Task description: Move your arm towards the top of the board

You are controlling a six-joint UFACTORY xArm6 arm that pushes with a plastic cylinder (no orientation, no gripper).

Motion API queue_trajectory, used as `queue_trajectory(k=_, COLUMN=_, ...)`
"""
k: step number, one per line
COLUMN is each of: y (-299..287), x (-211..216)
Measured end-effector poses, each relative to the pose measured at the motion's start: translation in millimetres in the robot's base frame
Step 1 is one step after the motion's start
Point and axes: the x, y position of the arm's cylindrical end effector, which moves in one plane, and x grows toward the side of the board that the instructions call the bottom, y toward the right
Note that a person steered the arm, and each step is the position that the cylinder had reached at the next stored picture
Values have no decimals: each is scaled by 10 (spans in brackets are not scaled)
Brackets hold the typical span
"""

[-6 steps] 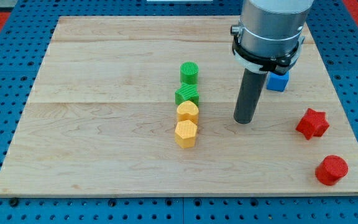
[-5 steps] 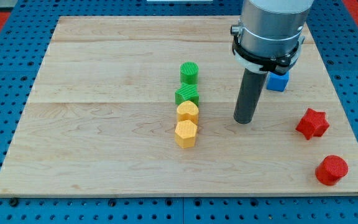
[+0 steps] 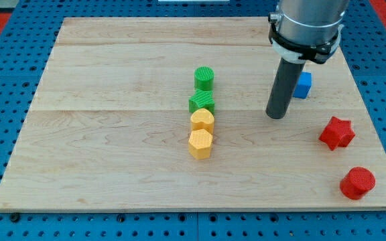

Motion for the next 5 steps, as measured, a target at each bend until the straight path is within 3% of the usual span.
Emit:
queue_trajectory(k=1, y=-226, x=-229)
queue_trajectory(k=5, y=-338, x=-2119)
